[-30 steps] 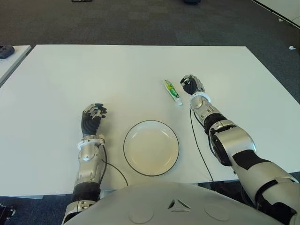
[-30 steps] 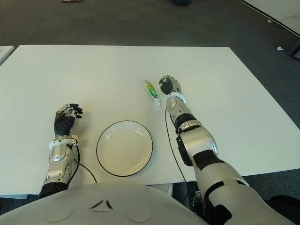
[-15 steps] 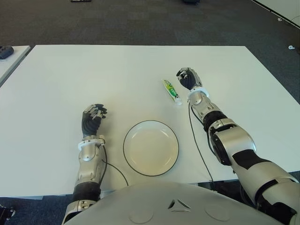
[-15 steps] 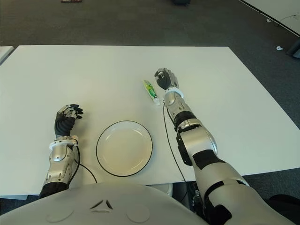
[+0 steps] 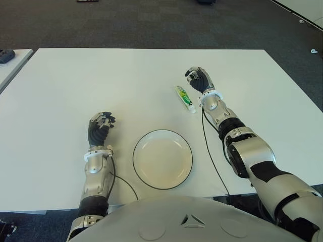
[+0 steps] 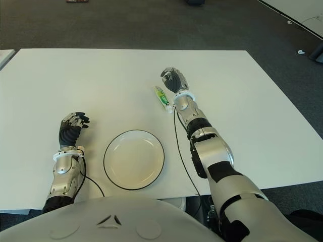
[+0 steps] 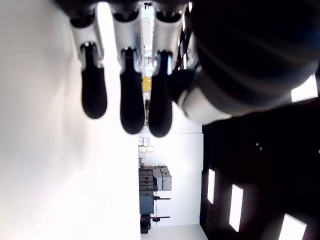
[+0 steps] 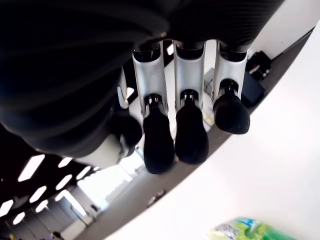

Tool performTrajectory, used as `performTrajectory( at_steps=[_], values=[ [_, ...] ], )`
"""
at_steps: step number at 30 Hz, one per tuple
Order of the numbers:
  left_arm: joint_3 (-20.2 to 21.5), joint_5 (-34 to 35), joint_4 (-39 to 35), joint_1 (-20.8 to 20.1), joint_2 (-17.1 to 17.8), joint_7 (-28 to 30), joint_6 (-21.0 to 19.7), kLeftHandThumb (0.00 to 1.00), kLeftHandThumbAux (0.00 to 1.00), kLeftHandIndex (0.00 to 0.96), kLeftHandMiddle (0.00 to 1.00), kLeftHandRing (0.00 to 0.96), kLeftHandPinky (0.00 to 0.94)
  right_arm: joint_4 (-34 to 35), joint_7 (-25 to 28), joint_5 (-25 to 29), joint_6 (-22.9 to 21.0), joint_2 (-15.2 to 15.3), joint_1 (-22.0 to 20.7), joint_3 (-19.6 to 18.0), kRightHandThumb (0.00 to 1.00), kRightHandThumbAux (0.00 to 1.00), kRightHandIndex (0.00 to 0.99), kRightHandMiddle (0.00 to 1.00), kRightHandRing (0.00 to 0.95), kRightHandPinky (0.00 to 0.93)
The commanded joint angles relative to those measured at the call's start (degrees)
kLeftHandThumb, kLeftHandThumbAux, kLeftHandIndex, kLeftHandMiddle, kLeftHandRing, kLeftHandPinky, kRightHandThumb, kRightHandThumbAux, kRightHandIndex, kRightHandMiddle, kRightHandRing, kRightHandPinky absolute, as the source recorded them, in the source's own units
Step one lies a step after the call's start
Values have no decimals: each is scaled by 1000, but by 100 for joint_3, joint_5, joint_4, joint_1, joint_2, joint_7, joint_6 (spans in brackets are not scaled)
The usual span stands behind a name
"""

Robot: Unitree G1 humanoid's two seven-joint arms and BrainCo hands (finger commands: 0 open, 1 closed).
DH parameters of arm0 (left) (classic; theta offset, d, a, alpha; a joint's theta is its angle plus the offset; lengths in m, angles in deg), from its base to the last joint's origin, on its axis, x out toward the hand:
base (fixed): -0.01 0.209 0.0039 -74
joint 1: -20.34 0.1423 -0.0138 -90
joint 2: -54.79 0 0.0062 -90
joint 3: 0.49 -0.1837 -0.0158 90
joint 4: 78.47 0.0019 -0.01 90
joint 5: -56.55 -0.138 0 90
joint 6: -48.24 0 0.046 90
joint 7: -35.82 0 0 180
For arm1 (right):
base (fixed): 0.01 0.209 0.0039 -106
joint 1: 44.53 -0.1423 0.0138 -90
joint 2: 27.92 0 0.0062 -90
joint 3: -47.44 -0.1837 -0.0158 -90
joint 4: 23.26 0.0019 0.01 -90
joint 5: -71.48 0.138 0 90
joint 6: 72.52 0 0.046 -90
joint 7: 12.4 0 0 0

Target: Put the toothpaste on the table into the plate.

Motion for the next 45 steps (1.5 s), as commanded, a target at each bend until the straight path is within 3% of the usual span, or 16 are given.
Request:
performTrajectory(
  at_steps=[1, 4, 9, 13, 22, 31, 45],
  values=[
    [-25, -64, 97, -75, 23, -41, -106, 704, 718, 429, 520, 524, 522, 5, 251, -134, -492, 6, -54, 172, 260, 543, 82, 86, 79, 94],
    [-15, -62, 124, -93, 3, -50, -59, 705, 718, 429, 525, 528, 524, -168, 459, -353, -1182, -138, -296, 407, 249, 472, 29, 28, 25, 32],
    [-23, -64, 130, -109, -23, -57, -36, 705, 718, 429, 526, 529, 524, -507, 650, -624, -2115, -428, -676, 726, 274, 349, 4, 4, 4, 5],
    [-34, -89, 129, -110, -42, -83, -26, 705, 718, 428, 523, 527, 527, -697, 732, -715, -2522, -581, -813, 857, 280, 281, 1, 1, 0, 1],
    [-47, -167, 114, -77, -87, -189, 4, 705, 719, 429, 518, 525, 549, -1049, 777, -952, -2864, -714, -788, 1184, 268, 194, 0, 0, 0, 0],
    [-45, -188, 113, -75, -121, -276, 85, 705, 717, 430, 541, 544, 533, -1142, 741, -1073, -3402, -828, -790, 1350, 263, 198, 0, 0, 0, 0],
    [-22, -240, 108, -79, -107, -318, 30, 704, 716, 430, 543, 542, 526, -1240, 866, -1051, -3808, -923, -656, 1370, 261, 206, 0, 0, 0, 0]
  ],
)
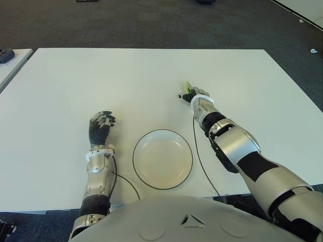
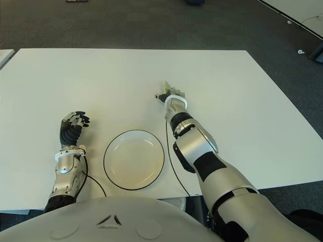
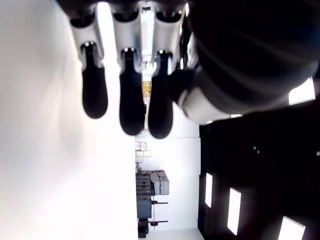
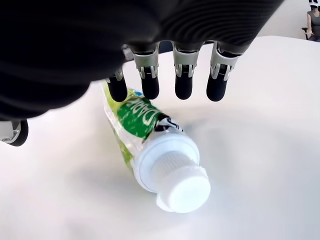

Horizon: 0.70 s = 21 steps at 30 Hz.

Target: Put the toothpaste on the table into the plate.

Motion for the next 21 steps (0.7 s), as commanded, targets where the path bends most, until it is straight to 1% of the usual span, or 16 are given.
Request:
performTrajectory(
  at_steps=[1, 10, 14, 17, 21],
  values=[
    [-24, -99, 79, -38, 6, -112, -90, 703, 717, 429, 542, 540, 525, -72, 192, -25, -187, -93, 127, 34, 262, 208, 0, 0, 0, 0],
    [-24, -84, 85, -46, -30, -124, -87, 702, 716, 429, 552, 551, 533, -93, 324, -3, -422, -158, 274, 32, 282, 210, 0, 0, 0, 0],
    [3, -35, 63, -31, -49, -120, -107, 702, 716, 430, 551, 550, 532, -117, 159, -20, -458, -126, 533, 30, 293, 213, 0, 0, 0, 0],
    [27, -6, 62, -13, -44, -105, -117, 703, 716, 430, 550, 548, 529, -122, 128, -29, -494, -107, 556, 12, 303, 213, 0, 0, 0, 0],
    [62, 29, 120, -4, -41, -94, 12, 704, 715, 430, 544, 544, 522, -125, 38, -67, -610, -114, 539, 15, 323, 210, 0, 0, 0, 0]
  ],
)
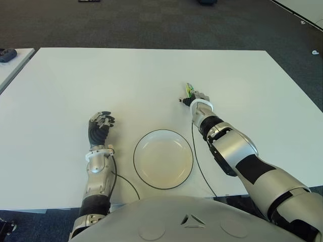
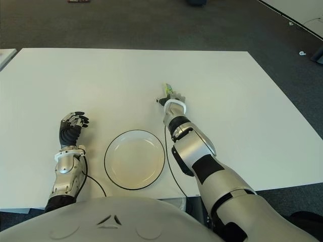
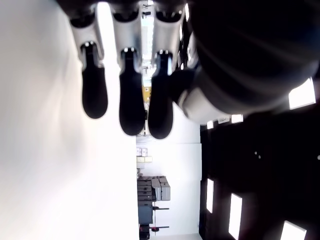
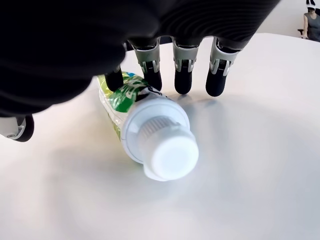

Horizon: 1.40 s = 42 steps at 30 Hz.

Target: Put the toothpaste on the table into the plate.

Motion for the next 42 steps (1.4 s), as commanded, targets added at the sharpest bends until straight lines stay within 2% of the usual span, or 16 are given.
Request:
performTrajectory(
  at_steps=[1, 19, 29, 34, 36, 37, 39, 42],
  values=[
    [41, 62, 126, -3, -22, -44, 66, 704, 715, 429, 543, 544, 519, -140, 89, 11, -248, -14, 286, -9, 329, 210, 0, 0, 0, 0],
    [75, 20, 28, 81, 60, -49, -109, 704, 715, 429, 555, 549, 520, -128, -85, -76, -337, 8, 342, -27, 398, 236, 0, 0, 0, 0],
    [100, 228, -5, 116, 102, 112, -29, 705, 715, 429, 549, 545, 517, -84, -501, 41, -367, -47, 499, -167, 450, 250, 0, 0, 0, 0],
    [93, 220, 2, 125, 149, 81, -4, 705, 715, 429, 544, 542, 514, -55, -803, 102, -246, -34, 697, -279, 492, 269, 0, 0, 0, 0],
    [91, 214, 5, 129, 169, 67, -7, 705, 715, 429, 543, 542, 514, -42, -971, 130, -166, -25, 762, -341, 511, 281, 0, 0, 0, 39],
    [90, 212, 7, 129, 178, 62, -11, 705, 715, 429, 545, 542, 514, -35, -1054, 144, -127, -21, 789, -375, 542, 308, 0, 5, 28, 125],
    [96, 222, 16, 130, 197, 64, -12, 704, 715, 429, 547, 543, 513, -26, -1216, 191, -59, -20, 832, -455, 593, 346, 14, 38, 89, 236],
    [108, 253, 33, 129, 222, 85, -13, 703, 715, 429, 550, 544, 513, -9, -1493, 330, 17, -35, 867, -645, 659, 387, 64, 91, 159, 304]
  ],
)
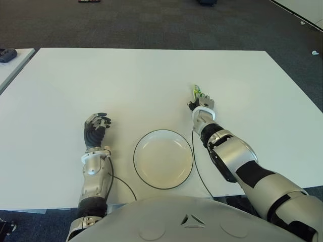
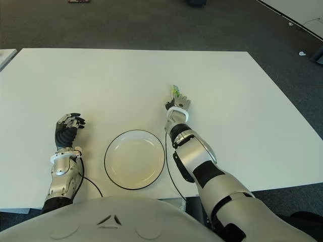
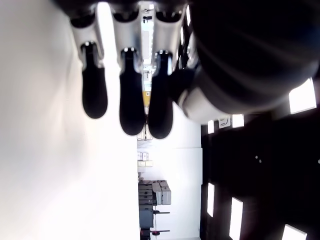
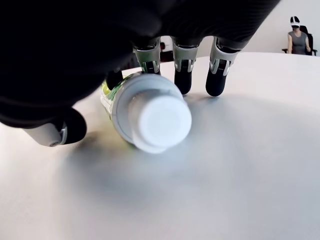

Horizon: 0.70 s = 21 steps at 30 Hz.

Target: Put the toothpaste on the table into the plate.

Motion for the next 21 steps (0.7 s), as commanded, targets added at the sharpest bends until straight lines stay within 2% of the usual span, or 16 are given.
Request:
performTrajectory(
  at_steps=[1, 9, 21],
  values=[
    [45, 48, 64, 30, 53, 81, -18, 703, 715, 429, 551, 545, 513, -129, -174, 344, 81, -50, 331, -314, 670, 394, 74, 99, 168, 310],
    [71, 153, 87, 20, 82, 135, -24, 702, 715, 429, 550, 543, 512, -132, -583, 512, 203, -101, 345, -591, 749, 442, 168, 169, 234, 336],
    [100, 193, 97, -1, 89, 156, -5, 704, 715, 429, 551, 545, 519, -128, -962, 686, 426, -131, 371, -867, 791, 495, 271, 257, 302, 360]
  ],
)
